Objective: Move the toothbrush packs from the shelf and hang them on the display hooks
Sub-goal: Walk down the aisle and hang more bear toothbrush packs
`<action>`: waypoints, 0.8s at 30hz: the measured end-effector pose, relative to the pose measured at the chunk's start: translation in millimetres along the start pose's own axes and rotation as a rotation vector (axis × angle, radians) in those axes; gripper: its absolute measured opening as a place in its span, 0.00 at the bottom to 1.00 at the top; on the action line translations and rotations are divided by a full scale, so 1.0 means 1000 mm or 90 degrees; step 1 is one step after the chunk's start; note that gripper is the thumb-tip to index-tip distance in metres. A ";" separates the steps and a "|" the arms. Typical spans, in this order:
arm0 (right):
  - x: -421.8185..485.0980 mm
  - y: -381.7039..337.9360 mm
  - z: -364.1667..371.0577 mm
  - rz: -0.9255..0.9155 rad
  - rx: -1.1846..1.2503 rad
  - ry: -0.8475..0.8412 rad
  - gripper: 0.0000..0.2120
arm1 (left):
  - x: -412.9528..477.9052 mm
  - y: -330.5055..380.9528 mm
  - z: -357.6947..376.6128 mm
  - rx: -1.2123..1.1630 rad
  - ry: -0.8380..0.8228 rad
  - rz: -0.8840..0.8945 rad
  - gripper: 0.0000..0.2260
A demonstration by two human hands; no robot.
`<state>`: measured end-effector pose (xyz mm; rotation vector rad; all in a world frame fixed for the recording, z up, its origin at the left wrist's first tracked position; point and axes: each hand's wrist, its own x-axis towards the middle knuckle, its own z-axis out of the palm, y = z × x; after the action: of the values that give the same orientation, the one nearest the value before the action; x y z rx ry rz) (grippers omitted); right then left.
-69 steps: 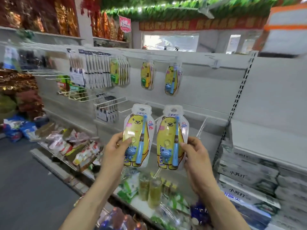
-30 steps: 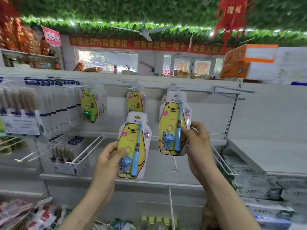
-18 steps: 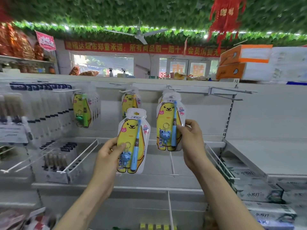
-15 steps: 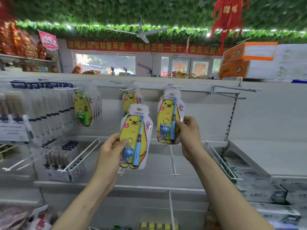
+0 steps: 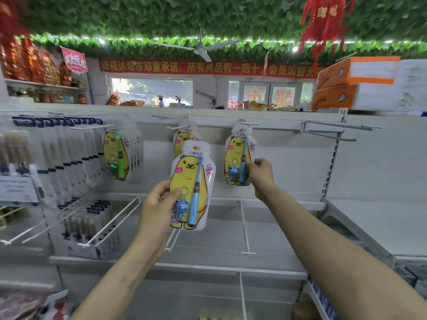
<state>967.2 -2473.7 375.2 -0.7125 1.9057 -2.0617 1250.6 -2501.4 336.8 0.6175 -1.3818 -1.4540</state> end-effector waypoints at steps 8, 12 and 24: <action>-0.053 0.001 -0.024 -0.063 -0.031 0.047 0.08 | -0.009 -0.010 0.014 -0.041 -0.045 -0.018 0.05; -0.127 -0.019 -0.040 -0.125 0.117 -0.092 0.09 | -0.025 -0.013 0.025 -0.072 -0.111 -0.012 0.05; -0.170 -0.040 -0.067 -0.252 0.064 -0.167 0.07 | -0.034 0.011 0.058 -0.053 -0.215 0.056 0.09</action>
<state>1083.7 -2328.1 380.9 -1.3503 1.6022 -2.1294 1215.8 -2444.5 350.6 0.2604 -1.5757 -1.5862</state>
